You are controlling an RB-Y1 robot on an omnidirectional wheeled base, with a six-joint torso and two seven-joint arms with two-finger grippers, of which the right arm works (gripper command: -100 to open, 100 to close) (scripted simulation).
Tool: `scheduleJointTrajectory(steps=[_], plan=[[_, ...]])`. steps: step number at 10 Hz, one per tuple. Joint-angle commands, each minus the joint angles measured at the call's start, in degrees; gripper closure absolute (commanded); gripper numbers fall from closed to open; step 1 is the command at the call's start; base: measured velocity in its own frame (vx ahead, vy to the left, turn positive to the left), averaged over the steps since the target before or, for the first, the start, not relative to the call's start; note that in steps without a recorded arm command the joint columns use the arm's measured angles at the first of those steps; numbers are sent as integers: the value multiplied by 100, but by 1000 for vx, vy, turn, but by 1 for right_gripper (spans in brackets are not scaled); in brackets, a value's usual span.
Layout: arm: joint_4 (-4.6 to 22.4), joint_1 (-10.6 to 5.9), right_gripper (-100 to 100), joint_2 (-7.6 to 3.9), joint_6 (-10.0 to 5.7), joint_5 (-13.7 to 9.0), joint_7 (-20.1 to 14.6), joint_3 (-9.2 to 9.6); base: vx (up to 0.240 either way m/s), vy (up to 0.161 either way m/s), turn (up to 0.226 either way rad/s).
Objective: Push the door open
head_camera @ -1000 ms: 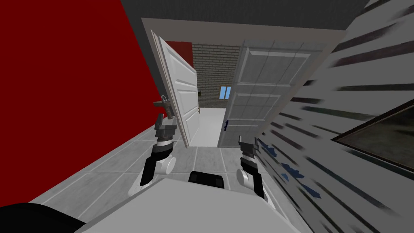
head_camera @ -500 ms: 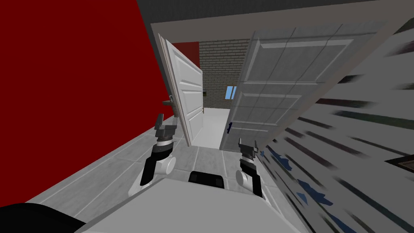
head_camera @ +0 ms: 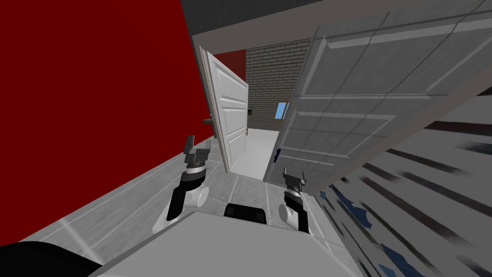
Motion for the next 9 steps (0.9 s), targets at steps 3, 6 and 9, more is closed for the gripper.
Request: scheduleJointTrajectory(steps=[3, 6, 9], plan=[[453, -106, -100, 34, -135, -332, -310, 12, 26, -125, 249], [866, -181, -100, 87, -271, -634, -588, 33, 26, -105, 248], [1157, -233, -100, 134, -366, -846, -783, 48, 19, -100, 190]])
